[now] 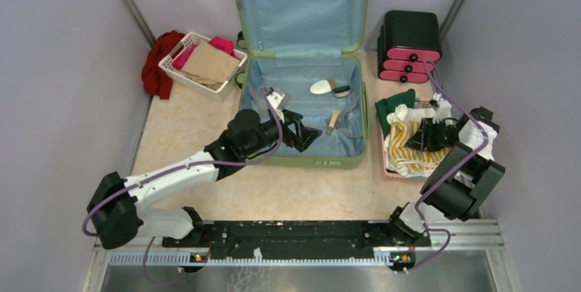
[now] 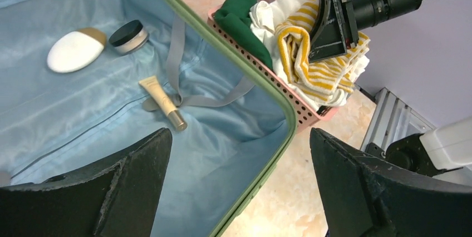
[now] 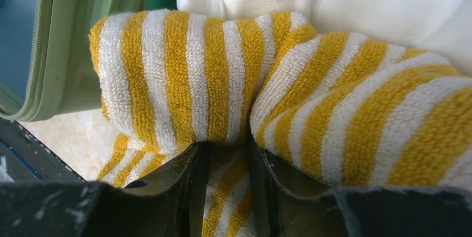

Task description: Open, take out, and arrange the luggage

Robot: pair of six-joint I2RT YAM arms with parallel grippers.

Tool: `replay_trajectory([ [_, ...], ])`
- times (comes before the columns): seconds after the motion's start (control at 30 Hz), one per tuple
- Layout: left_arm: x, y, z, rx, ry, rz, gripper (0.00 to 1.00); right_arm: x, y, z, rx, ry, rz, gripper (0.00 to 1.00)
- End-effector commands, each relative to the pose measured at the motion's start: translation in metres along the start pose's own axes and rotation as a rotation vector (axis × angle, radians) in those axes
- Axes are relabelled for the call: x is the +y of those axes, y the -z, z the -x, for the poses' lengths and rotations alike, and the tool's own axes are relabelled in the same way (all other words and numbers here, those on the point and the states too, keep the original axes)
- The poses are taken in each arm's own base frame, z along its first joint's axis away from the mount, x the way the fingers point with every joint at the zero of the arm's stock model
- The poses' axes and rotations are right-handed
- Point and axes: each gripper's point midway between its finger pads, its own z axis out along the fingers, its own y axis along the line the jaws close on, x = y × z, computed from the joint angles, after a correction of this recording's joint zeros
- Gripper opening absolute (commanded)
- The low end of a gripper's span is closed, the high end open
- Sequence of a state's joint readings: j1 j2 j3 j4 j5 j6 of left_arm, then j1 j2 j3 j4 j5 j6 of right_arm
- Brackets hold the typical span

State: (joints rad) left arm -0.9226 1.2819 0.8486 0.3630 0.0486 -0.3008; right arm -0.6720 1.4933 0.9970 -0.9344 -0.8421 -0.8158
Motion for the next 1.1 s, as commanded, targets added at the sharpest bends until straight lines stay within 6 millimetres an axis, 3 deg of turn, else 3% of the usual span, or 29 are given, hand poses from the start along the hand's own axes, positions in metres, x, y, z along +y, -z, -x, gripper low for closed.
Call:
replay_trajectory([
  [0.0,0.008,0.021,0.008,-0.045,-0.018,0.006,0.98,-0.035,-0.007,-0.016,0.088,0.009,-0.097,0.34],
  [0.13,0.021,0.043,0.008,-0.044,-0.014,0.020,0.99,-0.019,0.009,0.000,0.074,0.057,-0.060,0.37],
  [0.23,0.028,0.064,0.010,-0.049,-0.019,0.027,0.99,0.002,0.030,0.025,0.037,0.134,-0.025,0.40],
  [0.43,0.041,0.097,0.016,-0.019,-0.092,0.081,0.99,0.043,0.075,0.096,-0.143,0.268,-0.033,0.57],
  [0.57,0.050,0.107,0.022,0.025,-0.159,0.121,0.99,0.068,0.087,0.136,-0.314,0.301,0.036,0.72],
  [0.73,0.068,0.109,0.033,0.062,-0.211,0.171,0.99,0.084,0.078,0.164,-0.435,0.308,0.121,0.84],
  [0.9,0.091,0.102,0.035,0.102,-0.184,0.171,0.99,0.083,0.061,0.192,-0.503,0.374,0.074,0.98],
  [1.07,0.114,0.094,0.043,0.081,-0.084,0.132,0.99,0.056,0.043,0.234,-0.521,0.386,-0.082,0.99],
])
